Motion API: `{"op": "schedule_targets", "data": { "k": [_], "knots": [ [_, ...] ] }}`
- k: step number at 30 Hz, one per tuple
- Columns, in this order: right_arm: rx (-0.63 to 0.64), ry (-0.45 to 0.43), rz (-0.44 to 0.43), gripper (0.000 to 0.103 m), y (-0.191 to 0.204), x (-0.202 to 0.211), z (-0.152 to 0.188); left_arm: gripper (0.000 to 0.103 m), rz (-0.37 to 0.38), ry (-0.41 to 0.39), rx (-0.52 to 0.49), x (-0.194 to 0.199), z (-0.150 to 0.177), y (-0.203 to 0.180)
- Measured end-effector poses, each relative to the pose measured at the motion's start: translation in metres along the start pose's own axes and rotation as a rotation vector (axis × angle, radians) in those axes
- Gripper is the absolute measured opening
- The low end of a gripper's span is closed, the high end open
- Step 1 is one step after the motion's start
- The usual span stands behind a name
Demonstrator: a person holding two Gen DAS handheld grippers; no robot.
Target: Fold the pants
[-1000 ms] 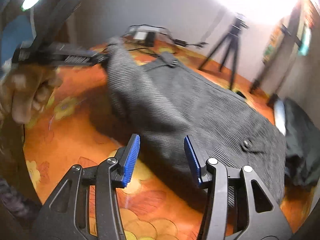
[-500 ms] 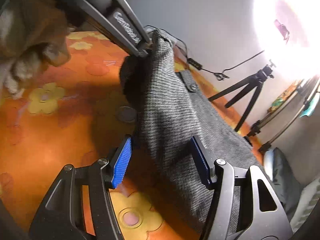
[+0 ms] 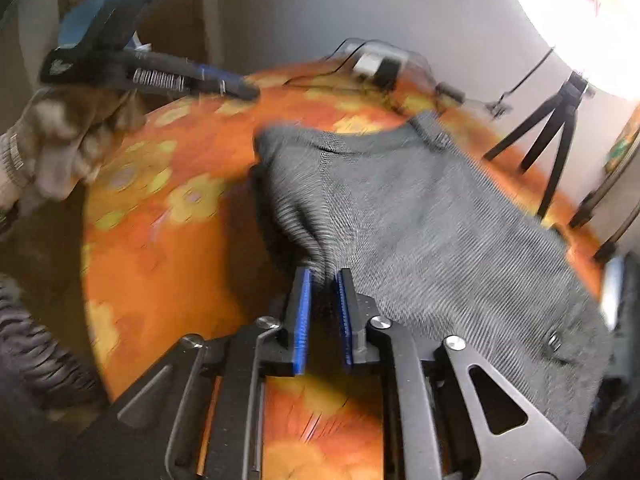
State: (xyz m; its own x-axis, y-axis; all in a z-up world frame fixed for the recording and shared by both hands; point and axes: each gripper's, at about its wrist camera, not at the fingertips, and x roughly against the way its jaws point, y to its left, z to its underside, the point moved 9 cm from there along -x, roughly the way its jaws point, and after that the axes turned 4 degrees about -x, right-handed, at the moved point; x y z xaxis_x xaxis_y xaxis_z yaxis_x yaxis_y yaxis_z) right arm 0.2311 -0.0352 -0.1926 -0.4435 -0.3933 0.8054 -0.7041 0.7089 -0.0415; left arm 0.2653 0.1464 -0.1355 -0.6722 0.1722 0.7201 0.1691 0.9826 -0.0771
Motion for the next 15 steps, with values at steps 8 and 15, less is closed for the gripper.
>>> {"op": "schedule_targets", "data": {
  "k": [8,15],
  "knots": [
    [-0.252,-0.09,0.096,0.058,-0.057,0.068,0.025,0.03,0.037,-0.023,-0.084,0.008,0.0,-0.031],
    [-0.607,-0.127,0.33,0.058,-0.143,0.13,0.093,0.03,0.127,0.029,-0.304,-0.018,0.02,-0.128]
  ]
}}
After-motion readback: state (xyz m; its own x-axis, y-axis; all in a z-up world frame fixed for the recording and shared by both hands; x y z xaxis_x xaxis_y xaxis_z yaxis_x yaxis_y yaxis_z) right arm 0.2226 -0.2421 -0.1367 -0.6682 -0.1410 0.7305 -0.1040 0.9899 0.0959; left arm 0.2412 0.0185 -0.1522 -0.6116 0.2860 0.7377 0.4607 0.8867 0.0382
